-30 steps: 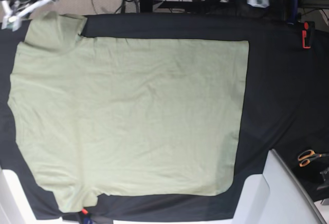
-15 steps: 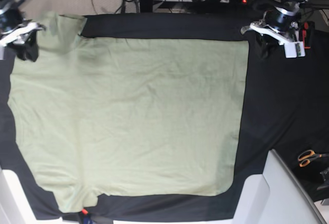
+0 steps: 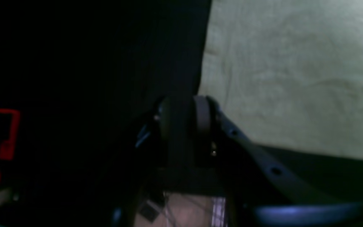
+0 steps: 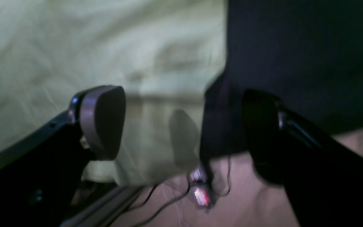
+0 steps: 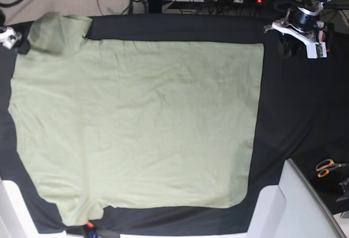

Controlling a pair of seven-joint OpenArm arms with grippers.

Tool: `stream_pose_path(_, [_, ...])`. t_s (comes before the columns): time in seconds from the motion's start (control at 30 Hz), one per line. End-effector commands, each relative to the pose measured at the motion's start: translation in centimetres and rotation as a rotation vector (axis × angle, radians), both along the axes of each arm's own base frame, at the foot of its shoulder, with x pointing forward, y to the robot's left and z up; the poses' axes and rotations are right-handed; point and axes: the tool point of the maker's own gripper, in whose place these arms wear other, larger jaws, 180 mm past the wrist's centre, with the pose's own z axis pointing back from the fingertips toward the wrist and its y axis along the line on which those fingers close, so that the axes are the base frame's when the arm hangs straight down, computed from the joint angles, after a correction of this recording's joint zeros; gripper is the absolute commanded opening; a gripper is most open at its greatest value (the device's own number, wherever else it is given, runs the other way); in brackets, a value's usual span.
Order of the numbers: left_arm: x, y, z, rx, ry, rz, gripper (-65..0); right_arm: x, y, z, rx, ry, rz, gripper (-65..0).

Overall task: Fold the T-shirt properly
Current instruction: 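Grasp the shirt edge corners with the left and right grippers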

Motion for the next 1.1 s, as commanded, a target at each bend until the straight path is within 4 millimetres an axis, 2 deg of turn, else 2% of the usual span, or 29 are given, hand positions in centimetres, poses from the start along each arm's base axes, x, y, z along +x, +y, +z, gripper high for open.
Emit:
stream_pose_path(0.0, [0.0, 0.6, 0.5, 0.015, -0.015, 0.006, -52.7, 0.5, -1.0, 0.8, -0.019, -0.03, 0.0, -9.9])
stream_pose_path(0.17, [-0.1, 0.7, 0.4, 0.016, -0.012, 0.009, -52.7, -0.4, -0.2, -0.6, 0.024, -0.002, -0.017, -9.9])
stream_pose_path(0.3, [0.0, 0.7, 0.4, 0.016, -0.013, 0.007, -52.7, -1.4, 1.8, -3.0, 0.1, 0.059, 0.002, -10.5])
stream_pose_path(0.4, [0.0, 0.6, 0.4, 0.015, -0.013, 0.008, -52.7, -1.7, 2.6, -3.6, 0.122, 0.077, 0.016, -10.7])
stream_pose_path(0.5, [-0.1, 0.6, 0.3, 0.014, -0.013, 0.009, -52.7, -2.3, 4.5, -4.3, 0.147, 0.1, 0.051, -10.8])
stream_pose_path(0.63, [-0.2, 0.4, 0.2, 0.004, -0.013, 0.016, -51.8, -2.5, 6.4, -4.3, 0.155, 0.103, 0.094, -11.3])
stream_pose_path(0.7, [-0.4, 0.0, 0.0, -0.01, -0.012, 0.031, -50.7, -2.6, 6.8, -4.3, 0.159, 0.107, 0.104, -16.2])
stream_pose_path(0.77, [0.0, -0.3, 0.0, -0.023, -0.024, 0.042, -44.4, -2.6, 6.9, -4.5, 0.164, 0.109, 0.101, -26.3])
stream_pose_path(0.87, [-0.3, -0.6, -1.1, -0.047, -0.006, 0.064, -28.6, -2.6, 6.7, -4.4, 0.161, 0.109, 0.101, -47.4])
stream_pose_path(0.93, [-0.2, -0.7, -2.1, -0.066, 0.007, 0.079, -21.4, -2.7, 6.7, -4.5, 0.16, 0.112, 0.101, -61.5])
stream_pose_path(0.97, [-0.4, -0.8, -2.9, -0.093, 0.017, 0.104, -19.3, -2.8, 6.7, -4.5, 0.161, 0.113, 0.101, -65.0])
stream_pose_path(1.03, [-0.5, -0.8, -4.2, -0.146, 0.029, 0.151, -18.4, -2.8, 6.7, -4.5, 0.161, 0.113, 0.101, -62.7])
stream_pose_path(1.07, [-0.5, -0.7, -4.8, -0.171, 0.036, 0.172, -18.4, -2.8, 6.7, -4.5, 0.161, 0.113, 0.101, -63.6])
